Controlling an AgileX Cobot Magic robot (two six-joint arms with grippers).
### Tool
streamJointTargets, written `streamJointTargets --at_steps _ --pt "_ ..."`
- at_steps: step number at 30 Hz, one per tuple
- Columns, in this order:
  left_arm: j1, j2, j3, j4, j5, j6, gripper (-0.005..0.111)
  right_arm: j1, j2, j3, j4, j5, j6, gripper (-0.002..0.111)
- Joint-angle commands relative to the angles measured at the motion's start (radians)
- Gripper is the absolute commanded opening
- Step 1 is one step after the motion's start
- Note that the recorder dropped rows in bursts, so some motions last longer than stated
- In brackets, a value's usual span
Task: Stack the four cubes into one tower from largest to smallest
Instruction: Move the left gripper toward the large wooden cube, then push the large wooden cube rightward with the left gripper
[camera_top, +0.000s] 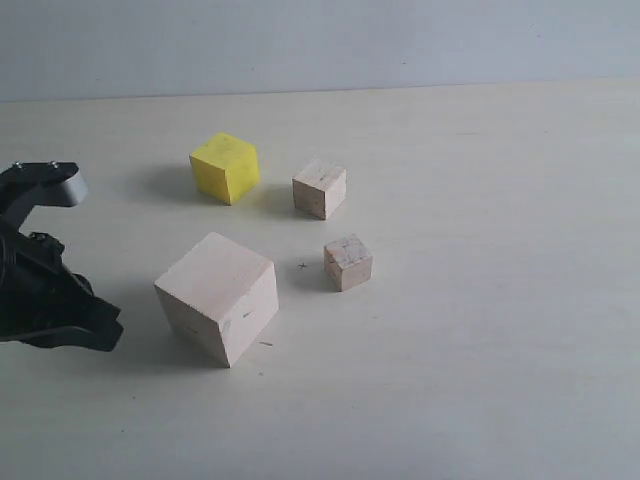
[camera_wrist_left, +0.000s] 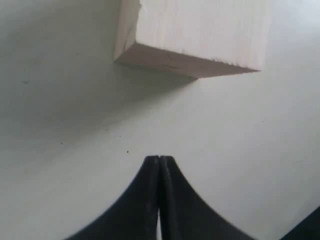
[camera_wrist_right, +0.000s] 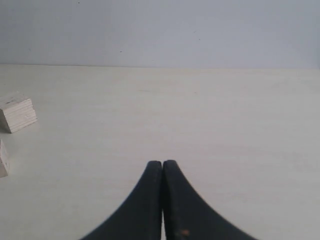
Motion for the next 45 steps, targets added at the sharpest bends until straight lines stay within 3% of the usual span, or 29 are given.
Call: streamJointTargets --at_steps 1,5,9,12,19,25,31,33,39,45 --pt "-0.007 0.064 -0.054 -0.002 -0.033 0.009 0.000 0.000 -0.006 0.004 -0.004 -0.004 0.000 0.000" --pt "-0.018 0.140 -0.083 -0.004 -0.029 0.025 0.000 0.000 -0.006 0.004 -0.004 -0.004 0.000 0.000" --pt "-0.139 0.232 -0.112 -0.006 -0.076 0.041 0.000 0.000 -0.006 0.004 -0.004 -0.004 0.000 0.000" --pt "-0.212 0.284 -0.114 -0.008 -0.219 0.016 0.000 0.000 -0.006 0.004 -0.004 -0.004 0.000 0.000" --pt "-0.251 0.332 -0.117 -0.025 -0.328 0.007 0.000 0.000 -0.006 0.004 -0.004 -0.004 0.000 0.000" --pt "-0.255 0.333 -0.172 -0.076 -0.328 0.017 0.000 0.000 -0.006 0.004 -0.004 -0.004 0.000 0.000" --pt "-0.255 0.341 -0.195 -0.427 -0.301 0.273 0.000 0.000 -0.006 0.004 -0.004 -0.004 0.000 0.000" --pt "-0.263 0.351 -0.195 -0.467 -0.297 0.293 0.000 0.000 -0.006 0.004 -0.004 -0.004 0.000 0.000" --pt "-0.329 0.380 -0.200 -0.495 -0.366 0.294 0.000 0.000 -0.006 0.004 -0.004 -0.004 0.000 0.000" --pt "-0.343 0.380 -0.228 -0.512 -0.381 0.293 0.000 0.000 -0.006 0.004 -0.004 -0.004 0.000 0.000"
